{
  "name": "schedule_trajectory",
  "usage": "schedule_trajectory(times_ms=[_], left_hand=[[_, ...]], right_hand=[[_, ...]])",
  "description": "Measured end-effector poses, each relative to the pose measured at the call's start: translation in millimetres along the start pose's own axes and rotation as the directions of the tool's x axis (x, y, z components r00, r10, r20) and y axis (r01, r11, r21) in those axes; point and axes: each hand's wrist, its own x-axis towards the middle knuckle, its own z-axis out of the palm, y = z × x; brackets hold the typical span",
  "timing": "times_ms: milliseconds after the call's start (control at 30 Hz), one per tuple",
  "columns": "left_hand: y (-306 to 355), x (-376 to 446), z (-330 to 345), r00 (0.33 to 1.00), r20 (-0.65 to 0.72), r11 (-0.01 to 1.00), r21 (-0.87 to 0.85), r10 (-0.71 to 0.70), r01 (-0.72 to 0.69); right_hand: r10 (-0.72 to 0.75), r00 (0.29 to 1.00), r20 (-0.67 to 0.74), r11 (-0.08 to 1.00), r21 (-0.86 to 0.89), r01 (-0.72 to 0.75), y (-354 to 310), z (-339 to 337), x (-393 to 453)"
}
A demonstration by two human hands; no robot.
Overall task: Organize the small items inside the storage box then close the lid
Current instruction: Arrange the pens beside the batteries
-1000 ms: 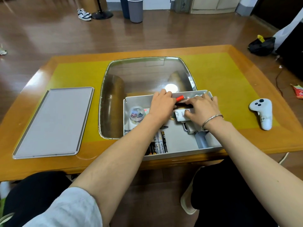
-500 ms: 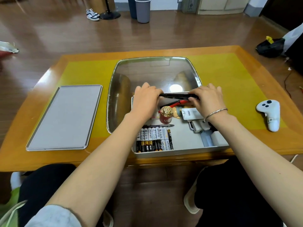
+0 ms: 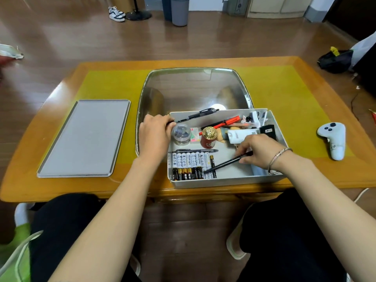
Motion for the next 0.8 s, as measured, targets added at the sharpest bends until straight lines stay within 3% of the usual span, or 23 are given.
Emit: schedule_trajectory(times_ms=[67,200,300,467,600,800], left_hand=[[1.8,-4.3,1.3,1.0,0.002,1.0,-0.021,-0.016,0.016],[4.6,-13.2,5.0,0.999,0.045,0.999,-0.034,-0.014,0.015],[8.4,-21.5,6.5,0.999,0.046,0.997,-0.071,-0.018,0.021],[26.5,-35.3,8.8,0.995,0.103,0.987,-0.161,-0.011,0.027],[41.9,-46.1,13.6,0.987,0.157,0.974,-0.226,0.033,0.003],[44.0,-51.5,13.8,0.951,0.306,0.948,-0.314,0.047,0.054]], right_hand=[[0.02,1.0,-0.003,1.0,-0.012,-0.02,1.4,-1.5,2.4],[0.066,0.962,-0.265,0.99,0.135,-0.03,-1.0,-5.8,11.1],[0.125,0.924,-0.36,0.967,0.254,-0.031,-10.7,-4.3,19.5],[0.143,0.939,-0.314,0.842,0.537,0.051,-44.7,5.4,30.0],[0.26,0.9,-0.349,0.709,0.702,0.066,-63.0,15.6,40.0],[0.281,0.91,-0.305,0.64,0.766,0.059,-65.2,19.3,41.9]])
